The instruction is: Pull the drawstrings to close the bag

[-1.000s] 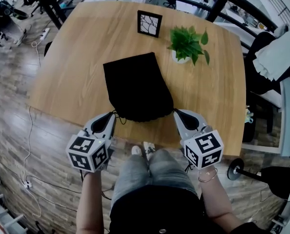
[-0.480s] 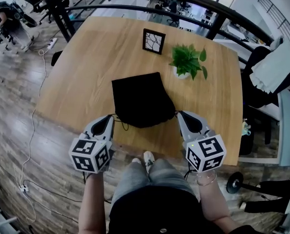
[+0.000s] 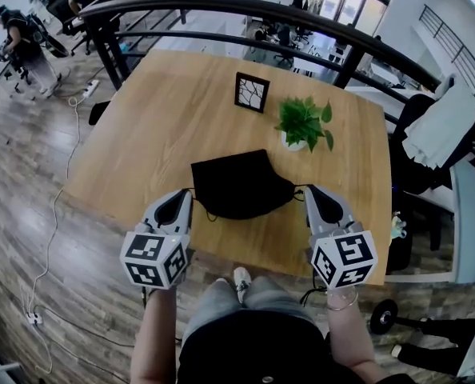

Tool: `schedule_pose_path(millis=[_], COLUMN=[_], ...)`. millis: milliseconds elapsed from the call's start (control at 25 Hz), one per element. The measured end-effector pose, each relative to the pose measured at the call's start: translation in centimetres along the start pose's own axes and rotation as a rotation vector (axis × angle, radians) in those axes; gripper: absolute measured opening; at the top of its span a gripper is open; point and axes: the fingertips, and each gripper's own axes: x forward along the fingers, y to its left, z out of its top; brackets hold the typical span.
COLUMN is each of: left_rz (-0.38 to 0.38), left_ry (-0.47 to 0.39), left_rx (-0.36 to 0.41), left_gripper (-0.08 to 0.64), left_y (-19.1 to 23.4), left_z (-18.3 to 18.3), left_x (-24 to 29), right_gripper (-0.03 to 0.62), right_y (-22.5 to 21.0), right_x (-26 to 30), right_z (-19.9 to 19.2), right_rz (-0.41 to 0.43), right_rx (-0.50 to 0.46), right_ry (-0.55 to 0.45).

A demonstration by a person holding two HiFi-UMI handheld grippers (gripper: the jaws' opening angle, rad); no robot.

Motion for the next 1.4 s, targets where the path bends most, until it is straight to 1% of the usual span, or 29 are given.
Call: schedule_pose_path(millis=[200, 560, 720, 880, 1400], left_rz=[0.005, 0.010, 0.012, 0.019, 0.061], left_ry=[-0.043, -0.084, -0.100, -0.112, -0.151], left_rx=[0.014, 0.031, 0.035, 0.029, -0.003], left_gripper=[0.017, 0.018, 0.018, 0.018, 0.018], left_y=[-0.2, -0.1, 0.0, 0.4, 3.3], left_z=[1.7, 3.4, 3.9, 4.4, 5.3], left_x=[-0.1, -0.2, -0.4, -0.5, -1.2], right_gripper=[-0.002, -0.002, -0.002, -0.002, -0.002], right_y=[-1.3, -3.8, -4.6, -5.4, -6.7], right_x=[-0.7, -1.9, -2.2, -2.4, -2.6], right_z=[1.1, 2.1, 2.4, 2.6, 3.6], right_rz=[-0.033, -0.094, -0.116, -0.135, -0.193], right_rx=[-0.005, -0.006, 0.014, 0.041, 0.040], right_ry=[-0.028, -0.059, -0.071, -0.079, -0.107])
